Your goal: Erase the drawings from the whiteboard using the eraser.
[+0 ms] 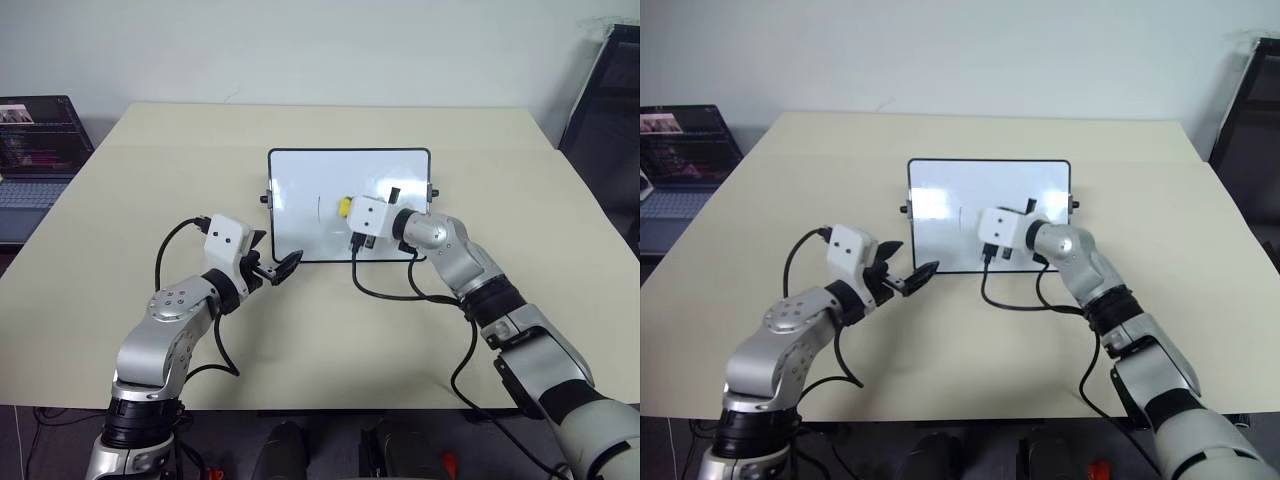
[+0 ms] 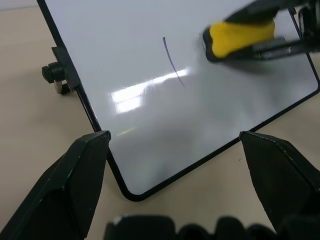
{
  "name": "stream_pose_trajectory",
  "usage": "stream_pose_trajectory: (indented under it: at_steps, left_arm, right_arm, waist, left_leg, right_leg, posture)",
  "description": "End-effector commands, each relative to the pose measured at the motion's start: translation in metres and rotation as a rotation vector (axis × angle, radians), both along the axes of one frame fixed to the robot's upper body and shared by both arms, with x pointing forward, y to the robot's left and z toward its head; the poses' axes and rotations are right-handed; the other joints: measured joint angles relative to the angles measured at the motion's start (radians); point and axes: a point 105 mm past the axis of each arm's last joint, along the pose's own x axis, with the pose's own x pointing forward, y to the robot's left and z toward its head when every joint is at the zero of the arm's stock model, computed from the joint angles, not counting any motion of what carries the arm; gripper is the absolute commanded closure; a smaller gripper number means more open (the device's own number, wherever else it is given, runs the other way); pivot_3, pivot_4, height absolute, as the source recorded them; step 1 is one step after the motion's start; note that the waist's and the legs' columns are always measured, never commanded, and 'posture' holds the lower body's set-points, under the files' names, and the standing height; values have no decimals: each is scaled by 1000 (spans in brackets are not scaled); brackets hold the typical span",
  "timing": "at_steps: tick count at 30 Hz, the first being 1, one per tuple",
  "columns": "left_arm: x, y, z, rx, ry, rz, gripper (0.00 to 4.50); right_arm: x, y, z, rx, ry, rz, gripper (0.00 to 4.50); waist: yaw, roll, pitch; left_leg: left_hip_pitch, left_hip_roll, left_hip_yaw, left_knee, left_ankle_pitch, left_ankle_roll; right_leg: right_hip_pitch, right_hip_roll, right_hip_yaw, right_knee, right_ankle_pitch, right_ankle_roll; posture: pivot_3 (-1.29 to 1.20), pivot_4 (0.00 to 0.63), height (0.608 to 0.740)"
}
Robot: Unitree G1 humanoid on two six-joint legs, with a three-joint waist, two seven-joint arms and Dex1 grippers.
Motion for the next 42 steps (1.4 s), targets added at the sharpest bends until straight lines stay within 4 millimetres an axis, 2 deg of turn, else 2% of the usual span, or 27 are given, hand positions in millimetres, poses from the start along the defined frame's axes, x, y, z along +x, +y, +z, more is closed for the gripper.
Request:
stream_pose_trajectory:
  at_steps: [1,4,7,9,13,20,23,25,28,31,34,38,42]
  left_arm:
    - [-1,-6,13,1,-56,-24,0]
    - [-2,-6,13,0,-56,-24,0]
    - [-2,-6,12,0,-54,-22,0]
    - [-2,-6,12,-1,-54,-23,0]
    - [-2,-9,12,-3,-54,-29,0]
    - [-1,-15,18,-4,-59,-37,0]
    - [-2,-17,20,-5,-61,-41,0]
    - [-2,-16,20,-4,-61,-40,0]
    - [-2,-15,20,0,-61,-39,0]
    - [-2,-12,20,3,-62,-34,0]
    - [-1,-10,18,4,-60,-34,0]
    - [1,-13,16,3,-58,-44,0]
    - [2,-13,16,5,-63,-52,0]
  right_arm:
    - [1,1,11,25,-17,2,3506]
    - [-4,0,-7,-31,63,30,3506]
    - [-21,0,-34,-137,176,112,3506]
    - [-26,-2,-41,-167,208,127,3506]
    - [-21,-2,-30,-140,152,96,3506]
    - [-1,1,17,16,-51,-5,3507]
    - [5,-4,21,41,-51,-48,3507]
    - [7,-11,11,29,3,-76,3511]
    - [4,-22,-14,-18,128,-84,3513]
    - [-10,-27,-34,-62,214,-44,3513]
    - [-23,-25,-43,-86,247,0,3513]
    - [-24,-19,-24,-1,183,-3,3513]
    - [-26,-14,10,247,203,-12,3514]
  waist:
    - [0,0,0]
    - [0,0,0]
    - [1,0,0]
    - [1,0,0]
    - [0,0,0]
    - [0,0,0]
    - [0,0,0]
    - [0,0,0]
    - [1,0,0]
    - [4,0,0]
    - [6,0,0]
    - [5,0,0]
    - [3,0,0]
  left_leg:
    - [0,0,0,0,0,0]
    - [-1,0,0,-1,0,0]
    - [-1,0,0,-1,0,0]
    - [-1,0,0,-1,0,0]
    - [0,0,0,0,0,0]
    - [0,0,0,0,0,0]
    - [-1,0,0,-1,0,0]
    - [-1,0,0,-1,0,0]
    - [-1,0,0,-1,0,0]
    - [0,0,-1,-1,0,0]
    - [1,0,-1,0,0,0]
    - [1,0,-1,0,0,0]
    - [0,0,-1,0,0,0]
  right_leg:
    - [0,0,0,0,0,0]
    - [0,0,0,-3,0,0]
    - [0,0,0,-4,0,0]
    - [1,0,-1,-4,0,0]
    - [1,0,0,-2,0,0]
    - [0,0,0,0,0,0]
    - [0,0,0,-1,0,0]
    - [0,0,0,-3,0,0]
    - [0,0,0,-4,0,0]
    - [2,0,-1,-4,0,0]
    - [2,0,-1,-3,0,0]
    - [2,0,-1,-1,0,0]
    - [0,0,0,0,0,0]
  posture:
    - [0,150,740]
    - [0,150,740]
    - [0,150,740]
    - [0,150,740]
    - [0,150,740]
    - [0,150,740]
    - [0,150,740]
    - [0,150,740]
    - [0,150,740]
    - [0,150,740]
    - [0,150,740]
    - [0,150,740]
    - [0,150,740]
